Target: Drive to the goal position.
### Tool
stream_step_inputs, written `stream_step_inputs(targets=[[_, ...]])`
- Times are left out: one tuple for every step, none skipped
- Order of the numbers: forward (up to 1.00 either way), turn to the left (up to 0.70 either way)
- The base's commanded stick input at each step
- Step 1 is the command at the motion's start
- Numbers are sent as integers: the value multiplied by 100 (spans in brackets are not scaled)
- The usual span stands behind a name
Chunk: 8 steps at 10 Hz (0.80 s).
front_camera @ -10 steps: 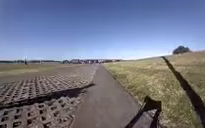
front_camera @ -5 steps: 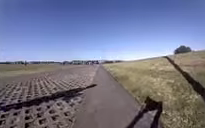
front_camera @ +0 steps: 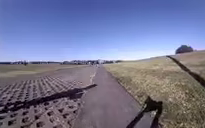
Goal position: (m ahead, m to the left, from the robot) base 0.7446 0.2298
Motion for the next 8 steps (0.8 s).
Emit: stream_step_inputs(targets=[[70, 0], [70, 0], [70, 0], [70, 0], [70, 0], [70, 0], [70, 0], [70, 0]])
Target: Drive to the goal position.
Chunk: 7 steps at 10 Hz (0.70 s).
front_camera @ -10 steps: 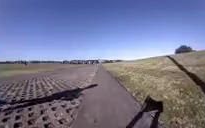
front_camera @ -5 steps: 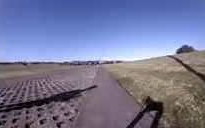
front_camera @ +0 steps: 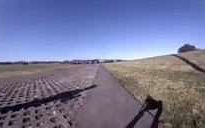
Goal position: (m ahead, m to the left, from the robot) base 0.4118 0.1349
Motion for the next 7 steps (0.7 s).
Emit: stream_step_inputs(targets=[[70, 0], [70, 0], [70, 0], [70, 0], [70, 0], [70, 0], [70, 0]])
